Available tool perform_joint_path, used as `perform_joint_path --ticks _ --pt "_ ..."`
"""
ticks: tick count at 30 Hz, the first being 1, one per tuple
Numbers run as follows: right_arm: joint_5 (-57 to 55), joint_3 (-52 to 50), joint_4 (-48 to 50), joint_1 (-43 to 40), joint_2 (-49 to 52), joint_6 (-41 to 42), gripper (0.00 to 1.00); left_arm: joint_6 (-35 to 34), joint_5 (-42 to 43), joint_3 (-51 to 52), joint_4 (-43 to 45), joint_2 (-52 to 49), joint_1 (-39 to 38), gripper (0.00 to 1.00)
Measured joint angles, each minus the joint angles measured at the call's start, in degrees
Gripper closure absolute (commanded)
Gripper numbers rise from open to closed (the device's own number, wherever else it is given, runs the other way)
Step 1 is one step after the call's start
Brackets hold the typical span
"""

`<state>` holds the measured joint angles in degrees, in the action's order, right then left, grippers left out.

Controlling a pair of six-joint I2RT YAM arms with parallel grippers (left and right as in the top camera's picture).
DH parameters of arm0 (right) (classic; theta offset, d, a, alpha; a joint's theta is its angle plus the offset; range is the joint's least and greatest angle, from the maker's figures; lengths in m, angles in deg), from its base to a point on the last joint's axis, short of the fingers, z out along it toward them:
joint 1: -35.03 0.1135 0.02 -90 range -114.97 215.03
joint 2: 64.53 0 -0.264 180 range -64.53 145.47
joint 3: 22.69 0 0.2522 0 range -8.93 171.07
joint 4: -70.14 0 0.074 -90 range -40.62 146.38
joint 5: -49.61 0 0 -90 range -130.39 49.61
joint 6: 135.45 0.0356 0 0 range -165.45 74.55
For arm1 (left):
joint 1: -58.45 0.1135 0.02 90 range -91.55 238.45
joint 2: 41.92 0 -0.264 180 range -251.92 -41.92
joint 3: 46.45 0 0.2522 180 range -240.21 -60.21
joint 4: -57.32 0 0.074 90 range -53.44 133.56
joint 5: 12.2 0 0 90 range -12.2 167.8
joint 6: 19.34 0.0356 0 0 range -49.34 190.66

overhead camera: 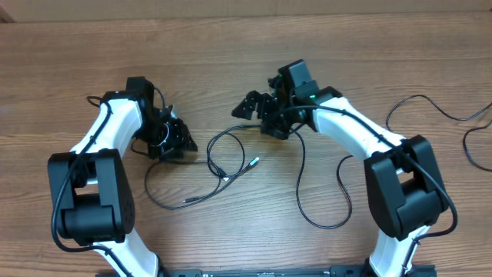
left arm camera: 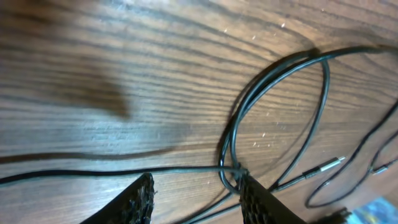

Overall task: Untangle cables
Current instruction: 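Move the right gripper back to the coil and grasp a strand near the left gripper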

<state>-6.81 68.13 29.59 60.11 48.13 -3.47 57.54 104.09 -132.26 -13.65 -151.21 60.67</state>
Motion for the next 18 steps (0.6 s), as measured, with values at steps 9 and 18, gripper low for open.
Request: perform_joint_path --ticks 9,18 --pt "-1.6 0.0 5.7 3.0 4.8 7.4 0.2 -4.5 -3.0 3.6 7.8 0.0 -4.5 0.57" --pt "-3.1 0.0 11.9 6.2 8.7 9.4 0.22 -8.1 -4.4 7.6 15.6 0.9 -8.2 0.62"
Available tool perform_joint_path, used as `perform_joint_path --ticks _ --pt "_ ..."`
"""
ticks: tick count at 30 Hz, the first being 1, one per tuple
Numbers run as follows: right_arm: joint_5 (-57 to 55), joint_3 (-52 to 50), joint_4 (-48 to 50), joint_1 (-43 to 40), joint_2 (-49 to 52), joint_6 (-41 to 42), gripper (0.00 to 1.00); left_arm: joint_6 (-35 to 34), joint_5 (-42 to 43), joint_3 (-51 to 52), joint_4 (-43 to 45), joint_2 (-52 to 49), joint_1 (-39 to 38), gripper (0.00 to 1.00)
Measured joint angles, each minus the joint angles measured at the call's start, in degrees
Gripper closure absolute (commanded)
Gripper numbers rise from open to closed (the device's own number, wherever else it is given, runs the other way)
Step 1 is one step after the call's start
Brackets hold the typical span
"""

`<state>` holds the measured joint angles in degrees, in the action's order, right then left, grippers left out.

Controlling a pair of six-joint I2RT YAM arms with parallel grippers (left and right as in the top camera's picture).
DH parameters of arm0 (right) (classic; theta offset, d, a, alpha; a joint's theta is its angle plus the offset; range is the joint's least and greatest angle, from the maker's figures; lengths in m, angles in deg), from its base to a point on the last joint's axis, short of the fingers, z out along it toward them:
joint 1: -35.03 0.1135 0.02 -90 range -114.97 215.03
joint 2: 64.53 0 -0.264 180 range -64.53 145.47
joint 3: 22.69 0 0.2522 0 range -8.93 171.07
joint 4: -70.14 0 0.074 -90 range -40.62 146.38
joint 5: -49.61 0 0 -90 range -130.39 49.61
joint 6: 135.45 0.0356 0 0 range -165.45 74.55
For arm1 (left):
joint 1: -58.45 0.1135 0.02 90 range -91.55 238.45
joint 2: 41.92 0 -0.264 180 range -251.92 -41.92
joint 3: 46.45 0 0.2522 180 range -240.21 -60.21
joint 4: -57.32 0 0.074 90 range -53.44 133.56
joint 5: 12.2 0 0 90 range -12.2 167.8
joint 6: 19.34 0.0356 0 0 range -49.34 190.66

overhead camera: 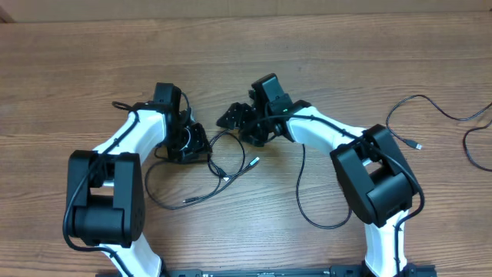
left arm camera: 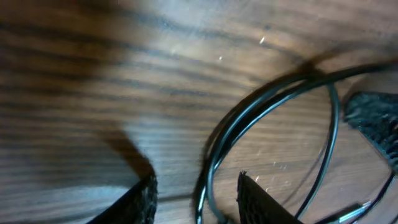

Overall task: Untangle cables
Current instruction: 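Move the right gripper back to the coil and grasp a strand near the left gripper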

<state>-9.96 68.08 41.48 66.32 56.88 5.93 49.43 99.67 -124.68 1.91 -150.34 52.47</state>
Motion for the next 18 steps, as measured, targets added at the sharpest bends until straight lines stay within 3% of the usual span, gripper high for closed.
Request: perform_joint_path --ticks 1,3,18 --pt "-0.3 0.0 0.6 0.3 0.3 0.6 0.24 -0.7 -0.5 0.3 0.6 0.2 -0.4 0.7" --pt "-1.0 0.0 1.1 0.6 0.5 1.7 0.27 -2.4 -1.4 0.8 1.7 0.4 -1.6 0.75" --pt "-7.3 0.9 5.2 2.8 2.5 12.5 0.46 -4.1 -5.9 2.2 3.4 1.2 -3.4 0.89"
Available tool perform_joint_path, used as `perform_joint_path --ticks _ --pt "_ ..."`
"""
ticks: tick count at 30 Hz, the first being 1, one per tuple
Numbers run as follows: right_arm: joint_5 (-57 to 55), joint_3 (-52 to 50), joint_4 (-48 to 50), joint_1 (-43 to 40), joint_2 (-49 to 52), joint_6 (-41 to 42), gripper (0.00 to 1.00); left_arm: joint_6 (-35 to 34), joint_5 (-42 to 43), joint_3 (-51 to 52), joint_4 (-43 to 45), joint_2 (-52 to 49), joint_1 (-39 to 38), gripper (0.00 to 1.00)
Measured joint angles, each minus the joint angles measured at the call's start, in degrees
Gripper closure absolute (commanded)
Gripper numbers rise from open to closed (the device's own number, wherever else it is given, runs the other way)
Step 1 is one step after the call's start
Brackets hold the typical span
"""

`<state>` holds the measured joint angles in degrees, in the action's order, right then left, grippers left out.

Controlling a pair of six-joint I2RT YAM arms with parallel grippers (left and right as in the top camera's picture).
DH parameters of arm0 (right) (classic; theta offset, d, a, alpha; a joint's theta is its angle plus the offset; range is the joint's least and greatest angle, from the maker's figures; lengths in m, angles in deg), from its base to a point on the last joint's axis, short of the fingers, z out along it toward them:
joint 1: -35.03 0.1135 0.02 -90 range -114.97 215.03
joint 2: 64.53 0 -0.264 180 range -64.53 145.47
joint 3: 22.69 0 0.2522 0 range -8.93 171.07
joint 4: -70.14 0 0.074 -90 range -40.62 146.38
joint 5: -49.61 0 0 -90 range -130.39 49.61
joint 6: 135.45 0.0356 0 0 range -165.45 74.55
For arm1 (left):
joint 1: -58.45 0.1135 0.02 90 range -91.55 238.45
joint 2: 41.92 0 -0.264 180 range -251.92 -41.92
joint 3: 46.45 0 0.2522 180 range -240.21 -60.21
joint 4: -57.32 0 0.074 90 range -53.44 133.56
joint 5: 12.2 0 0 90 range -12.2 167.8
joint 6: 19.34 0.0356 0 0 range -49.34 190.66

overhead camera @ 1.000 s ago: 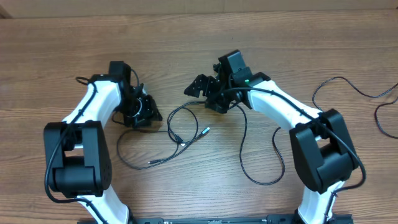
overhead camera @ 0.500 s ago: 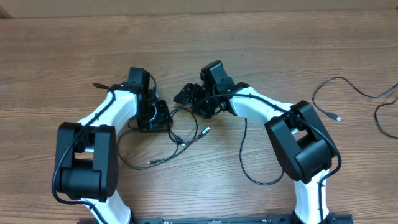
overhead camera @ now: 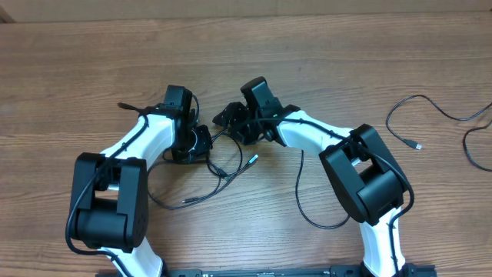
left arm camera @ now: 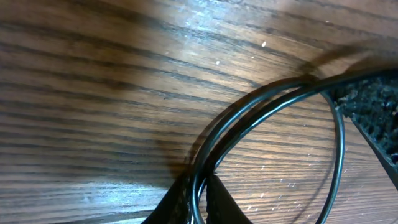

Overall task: Untangle cables
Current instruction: 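Move the right gripper back to the coil and grasp a strand near the left gripper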

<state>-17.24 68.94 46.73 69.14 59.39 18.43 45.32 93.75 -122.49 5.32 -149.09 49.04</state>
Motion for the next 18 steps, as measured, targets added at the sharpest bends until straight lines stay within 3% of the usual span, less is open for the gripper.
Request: perform_joint_path --ticks 9,18 --pt "-6.7 0.2 0.0 2.1 0.0 3.0 0.57 0.1 0.0 4.1 5.0 2.2 -0.2 0.89" --pt "-15.0 0.5 -0.9 4.2 0.3 7.1 0.9 0.0 0.1 5.7 6.8 3.0 -0.2 0.89"
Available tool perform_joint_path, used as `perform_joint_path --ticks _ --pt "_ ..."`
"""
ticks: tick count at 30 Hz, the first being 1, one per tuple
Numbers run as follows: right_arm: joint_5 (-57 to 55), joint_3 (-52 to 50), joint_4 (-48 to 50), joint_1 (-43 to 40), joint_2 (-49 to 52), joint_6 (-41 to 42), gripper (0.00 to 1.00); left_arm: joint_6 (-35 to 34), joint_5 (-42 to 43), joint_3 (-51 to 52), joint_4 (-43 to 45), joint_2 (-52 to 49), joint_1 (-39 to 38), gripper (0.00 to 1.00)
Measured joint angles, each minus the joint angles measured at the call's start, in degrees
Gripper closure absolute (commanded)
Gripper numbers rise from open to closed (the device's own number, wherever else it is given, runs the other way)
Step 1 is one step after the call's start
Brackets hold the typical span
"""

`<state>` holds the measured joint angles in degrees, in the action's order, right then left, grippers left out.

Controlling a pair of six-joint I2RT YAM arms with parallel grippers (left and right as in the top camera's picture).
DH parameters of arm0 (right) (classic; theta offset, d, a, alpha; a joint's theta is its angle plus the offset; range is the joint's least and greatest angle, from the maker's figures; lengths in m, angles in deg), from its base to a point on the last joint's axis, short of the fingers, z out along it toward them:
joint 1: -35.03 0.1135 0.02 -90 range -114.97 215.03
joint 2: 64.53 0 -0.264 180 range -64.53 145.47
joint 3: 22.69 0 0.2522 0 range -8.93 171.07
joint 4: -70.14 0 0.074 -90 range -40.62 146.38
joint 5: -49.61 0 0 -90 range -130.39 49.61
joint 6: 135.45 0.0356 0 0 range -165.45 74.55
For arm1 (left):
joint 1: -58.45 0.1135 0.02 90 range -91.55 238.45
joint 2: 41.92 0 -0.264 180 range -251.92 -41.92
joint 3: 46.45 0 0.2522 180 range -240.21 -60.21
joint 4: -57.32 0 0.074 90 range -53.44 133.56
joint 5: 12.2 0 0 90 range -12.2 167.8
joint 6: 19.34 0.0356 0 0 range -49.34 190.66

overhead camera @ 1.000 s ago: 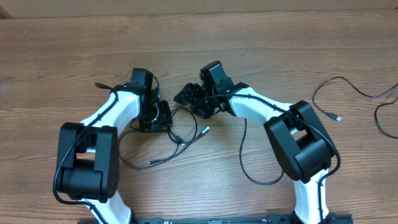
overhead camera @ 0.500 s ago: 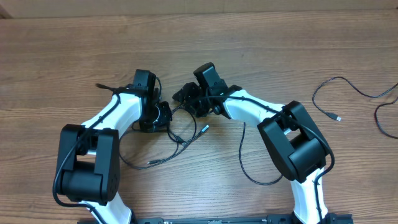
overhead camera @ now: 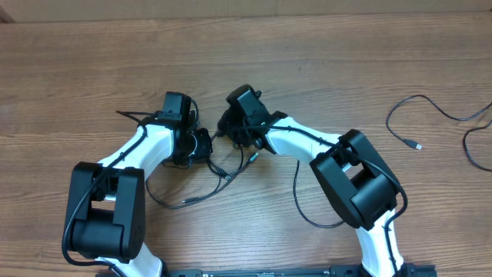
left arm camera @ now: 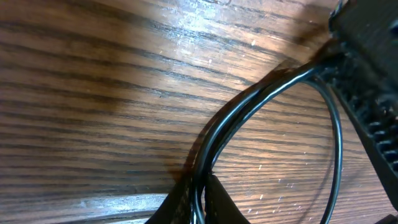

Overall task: Untangle cables
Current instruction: 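Move the right gripper back to the coil and grasp a strand near the left gripper, then pull the grasped strand up and to the right with the right gripper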

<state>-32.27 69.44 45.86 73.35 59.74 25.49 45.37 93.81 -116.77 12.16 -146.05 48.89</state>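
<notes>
A thin black cable lies in tangled loops on the wooden table between my two arms, its plug ends pointing right and down. My left gripper is low on the table at the loop's left side. In the left wrist view the left gripper is shut on the doubled cable strand. My right gripper sits just right of the left one, at the top of the loop. Its black finger fills the right edge where the strand ends; how its jaws stand is hidden.
A long tail of the black cable curves toward the front right. A second black cable with a small plug lies at the far right, and another cable lies at the right edge.
My right gripper has moved further left and now sits close against the top of the loop, larger in the left wrist view. The left gripper stays shut on the strand.
Both arms stood apart, with the left gripper open over the cable and the right one open behind the loop. Both then came closer together. The left gripper went from open around the doubled strand to shut on it, and the right gripper now meets the same loop.
</notes>
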Motion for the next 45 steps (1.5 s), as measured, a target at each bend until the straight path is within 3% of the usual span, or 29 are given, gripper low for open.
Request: perform_joint_path --ticks 2,10,18,22,27,36,45 --pt "-0.8 0.0 -0.5 0.0 0.0 0.4 0.96 0.0 0.0 0.0 0.0 0.0 0.0 0.89" --pt "-1.0 0.0 -1.1 -0.2 0.1 -3.0 0.96 0.0 0.0 0.0 0.0 0.0 0.0 0.89" --pt "0.9 -1.8 -4.1 -2.4 -4.2 -15.3 0.96 0.1 1.3 -0.1 0.1 0.0 -0.1 0.69" --pt "0.9 -2.1 -5.7 -2.7 -10.7 -21.3 0.96 0.2 1.8 -0.1 0.1 0.2 -0.2 0.66" --pt "1.0 -2.1 -5.8 -2.7 -19.0 -25.3 0.96 0.2 1.8 -0.1 -0.1 0.2 -0.2 0.7" --pt "1.0 -2.1 -5.8 -2.7 -24.7 -31.6 0.96 0.3 0.2 0.0 -0.5 0.1 -0.2 0.9" --pt "1.1 -2.1 -5.6 -5.4 -31.9 -35.8 0.96 0.3 -0.4 0.0 -0.7 0.1 -0.2 0.92"
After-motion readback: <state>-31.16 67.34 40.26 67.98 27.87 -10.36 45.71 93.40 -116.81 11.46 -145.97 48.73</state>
